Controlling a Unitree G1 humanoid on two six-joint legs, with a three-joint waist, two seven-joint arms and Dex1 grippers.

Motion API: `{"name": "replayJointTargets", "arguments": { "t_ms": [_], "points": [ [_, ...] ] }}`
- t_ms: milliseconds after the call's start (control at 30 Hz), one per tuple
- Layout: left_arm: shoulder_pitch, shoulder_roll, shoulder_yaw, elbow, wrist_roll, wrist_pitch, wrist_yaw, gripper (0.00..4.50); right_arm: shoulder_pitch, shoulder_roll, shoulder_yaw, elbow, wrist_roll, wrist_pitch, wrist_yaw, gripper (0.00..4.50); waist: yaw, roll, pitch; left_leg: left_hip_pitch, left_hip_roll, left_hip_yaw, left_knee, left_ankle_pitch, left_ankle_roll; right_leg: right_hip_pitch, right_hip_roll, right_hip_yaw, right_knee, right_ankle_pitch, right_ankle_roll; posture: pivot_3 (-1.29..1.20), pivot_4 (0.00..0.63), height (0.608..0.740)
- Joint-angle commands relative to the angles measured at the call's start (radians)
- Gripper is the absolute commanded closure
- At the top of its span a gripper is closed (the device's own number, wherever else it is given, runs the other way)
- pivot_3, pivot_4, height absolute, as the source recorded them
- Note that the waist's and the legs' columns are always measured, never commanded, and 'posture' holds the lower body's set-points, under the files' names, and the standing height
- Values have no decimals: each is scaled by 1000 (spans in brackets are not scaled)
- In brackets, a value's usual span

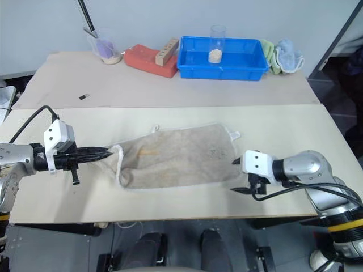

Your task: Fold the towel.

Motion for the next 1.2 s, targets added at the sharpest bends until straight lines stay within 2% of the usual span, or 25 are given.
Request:
{"name": "replayJointTargets", "arguments": {
  "t_ms": [33, 333, 433, 633, 767, 867, 1000, 1100, 1200],
  "points": [
    [29, 7, 59, -68, -39, 28, 49, 4500, -24, -2, 3, 98, -28, -51, 35, 547, 2, 0, 0, 0, 0, 0, 0, 0, 0, 0, -1, 0, 0, 0, 0, 0, 150, 740],
    [72, 11, 123, -55, -70, 51, 122, 4500, -45, 31, 16, 271, -58, -187, 71, 3557, -1, -2, -1, 8, 0, 0, -1, 0, 0, 7, 0, 0, -1, 0, 0, 0, 150, 740],
    [61, 16, 132, -27, -72, 48, 137, 4500, -50, 42, 14, 293, -60, -207, 71, 4464, -1, -2, -1, 15, 0, 0, -2, 0, 0, 16, 0, 0, -4, 0, 0, 0, 150, 740],
    [22, 20, 141, 25, -79, 42, 163, 4500, -45, 47, -17, 257, -13, -172, 83, 4464, -1, -2, -1, 18, 0, 0, -3, 0, 0, 19, 0, 0, -5, 0, 0, 0, 150, 740],
    [-118, -20, 134, 109, -112, 71, 229, 4500, -111, 23, -134, 160, 148, 51, 91, 4464, 2, -2, -1, 15, 0, -1, -3, 0, 0, 17, -1, -1, -4, 0, 0, 0, 150, 740],
    [-287, -73, 105, 222, -109, 69, 290, 4500, -262, 41, -177, 221, 171, 124, 47, 4464, -1, -2, 0, 13, -1, -1, -2, 0, 0, 15, -1, 0, -3, 0, 0, 0, 150, 740],
    [-594, -152, 63, 485, -46, -21, 374, 4500, -601, 110, -195, 413, 133, 142, -55, 4464, -2, -2, 0, 12, -1, -1, -2, 0, 0, 13, 0, -1, -3, 0, 0, 0, 150, 740],
    [-805, -174, 54, 682, -8, -114, 406, 4500, -822, 143, -209, 573, 100, 99, -117, 4464, -4, -2, 0, 2, -2, 0, -2, 1, -2, -1, 0, 0, 1, 1, 0, 0, 150, 740],
    [-939, -176, 61, 819, -3, -178, 388, 4500, -949, 138, -218, 674, 83, 56, -128, 4464, -5, -2, 0, -9, -2, 3, -3, 3, -5, -10, 0, -2, 3, 1, 0, 0, 150, 740]
  ]
}}
